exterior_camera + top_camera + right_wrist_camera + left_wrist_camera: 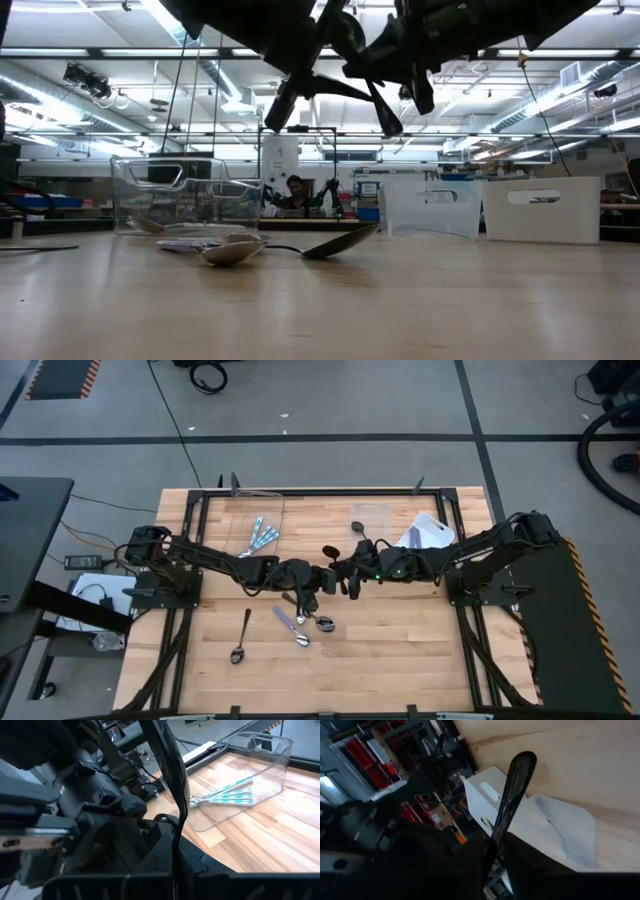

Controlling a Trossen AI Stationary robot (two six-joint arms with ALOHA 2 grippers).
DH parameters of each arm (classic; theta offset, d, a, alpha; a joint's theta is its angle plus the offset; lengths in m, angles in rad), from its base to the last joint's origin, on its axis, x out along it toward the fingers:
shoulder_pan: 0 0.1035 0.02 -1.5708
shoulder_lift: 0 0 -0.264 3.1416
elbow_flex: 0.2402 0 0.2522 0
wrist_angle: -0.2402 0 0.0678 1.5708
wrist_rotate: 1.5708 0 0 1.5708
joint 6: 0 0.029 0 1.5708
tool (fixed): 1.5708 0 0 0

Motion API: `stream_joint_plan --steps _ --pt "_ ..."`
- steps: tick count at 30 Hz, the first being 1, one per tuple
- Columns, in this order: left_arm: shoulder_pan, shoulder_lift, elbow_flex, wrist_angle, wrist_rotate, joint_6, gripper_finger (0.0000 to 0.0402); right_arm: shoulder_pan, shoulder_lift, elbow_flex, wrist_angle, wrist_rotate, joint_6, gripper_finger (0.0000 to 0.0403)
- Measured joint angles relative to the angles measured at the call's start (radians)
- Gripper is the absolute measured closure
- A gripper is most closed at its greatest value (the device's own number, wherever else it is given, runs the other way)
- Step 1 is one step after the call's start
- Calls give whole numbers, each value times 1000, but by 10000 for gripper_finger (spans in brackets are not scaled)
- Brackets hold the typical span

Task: Sort silverware by color (type)
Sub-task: Put the black spoon into the transparent white bin

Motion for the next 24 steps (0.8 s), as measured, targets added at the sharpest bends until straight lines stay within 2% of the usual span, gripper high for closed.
stream_joint_plan --steps 4,8,13,24 --pt "-13 0 -1 4 -6 -103 279 -16 -1 0 -17 -9 -5 393" --pt "-22 -1 0 19 1 -272 245 -50 -27 -2 -88 -6 -12 393" --pt "-29 -1 0 13 24 -453 223 -99 -101 -2 -202 48 -30 393" --pt "-14 -1 0 8 319 -1023 229 -308 -192 -2 -424 70 -75 393"
